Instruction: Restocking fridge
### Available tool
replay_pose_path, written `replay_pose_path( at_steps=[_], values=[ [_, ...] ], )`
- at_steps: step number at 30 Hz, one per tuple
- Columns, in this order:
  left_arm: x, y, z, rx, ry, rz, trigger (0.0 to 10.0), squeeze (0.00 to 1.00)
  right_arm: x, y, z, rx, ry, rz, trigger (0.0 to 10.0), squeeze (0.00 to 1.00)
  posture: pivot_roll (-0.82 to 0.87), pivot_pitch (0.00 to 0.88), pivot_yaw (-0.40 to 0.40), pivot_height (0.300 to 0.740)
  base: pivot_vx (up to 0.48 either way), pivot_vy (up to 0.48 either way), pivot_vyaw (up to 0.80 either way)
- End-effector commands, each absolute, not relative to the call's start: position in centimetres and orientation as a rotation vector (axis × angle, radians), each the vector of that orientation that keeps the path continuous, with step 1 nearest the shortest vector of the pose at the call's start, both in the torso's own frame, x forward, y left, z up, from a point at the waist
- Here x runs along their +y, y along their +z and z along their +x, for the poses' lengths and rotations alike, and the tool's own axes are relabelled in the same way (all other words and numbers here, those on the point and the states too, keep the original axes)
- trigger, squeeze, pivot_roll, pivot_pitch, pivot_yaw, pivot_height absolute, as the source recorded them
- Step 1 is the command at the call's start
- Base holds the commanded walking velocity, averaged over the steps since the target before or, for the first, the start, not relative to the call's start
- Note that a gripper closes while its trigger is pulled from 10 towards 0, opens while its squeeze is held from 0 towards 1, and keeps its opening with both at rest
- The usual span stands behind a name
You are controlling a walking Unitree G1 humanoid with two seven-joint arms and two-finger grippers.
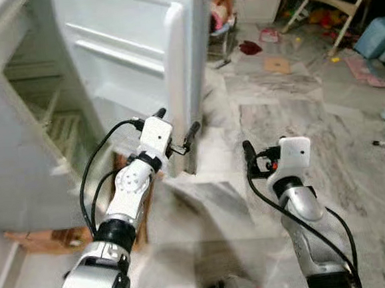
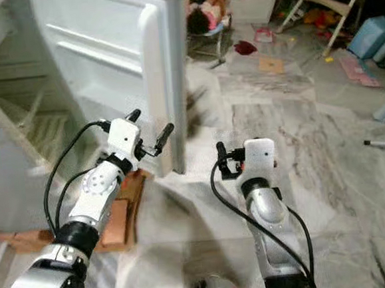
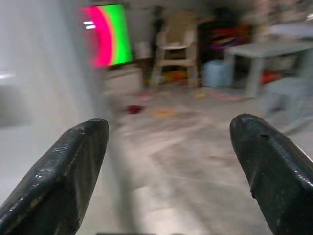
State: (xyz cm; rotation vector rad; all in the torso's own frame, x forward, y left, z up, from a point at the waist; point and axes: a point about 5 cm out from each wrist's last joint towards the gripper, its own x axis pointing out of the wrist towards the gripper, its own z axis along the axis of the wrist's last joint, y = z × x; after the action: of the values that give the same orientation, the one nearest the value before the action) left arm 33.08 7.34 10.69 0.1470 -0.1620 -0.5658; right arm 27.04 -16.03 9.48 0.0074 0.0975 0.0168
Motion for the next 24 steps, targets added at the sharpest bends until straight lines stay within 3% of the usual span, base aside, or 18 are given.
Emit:
replay_pose_path(
  at_steps=[1, 6, 12, 24],
  values=[
    [7.3, 10.9, 33.2, -0.163, -0.58, 0.177, 10.0, 0.0, -16.0, 9.8, 27.2, 0.084, 0.01, 0.008, 10.0, 0.0, -0.04, 0.067, -0.069, 0.74, 0.424, 0.0, -0.6],
    [7.4, 10.6, 33.3, -0.14, -0.562, 0.182, 10.0, 0.0, -16.0, 9.8, 27.2, 0.079, 0.007, 0.01, 10.0, 0.0, -0.04, 0.069, -0.065, 0.74, 0.447, 0.0, -0.57],
    [8.5, 10.6, 34.2, -0.1, -0.448, 0.181, 10.0, 0.0, -15.9, 9.9, 27.2, 0.072, 0.006, 0.012, 10.0, 0.0, -0.04, 0.066, -0.061, 0.74, 0.465, 0.0, 0.0],
    [10.4, 10.3, 34.5, -0.094, -0.281, 0.188, 10.0, 0.0, -15.8, 9.8, 27.4, 0.066, 0.01, 0.013, 10.0, 0.0, -0.04, 0.055, -0.056, 0.74, 0.274, 0.321, 0.0]
  ],
)
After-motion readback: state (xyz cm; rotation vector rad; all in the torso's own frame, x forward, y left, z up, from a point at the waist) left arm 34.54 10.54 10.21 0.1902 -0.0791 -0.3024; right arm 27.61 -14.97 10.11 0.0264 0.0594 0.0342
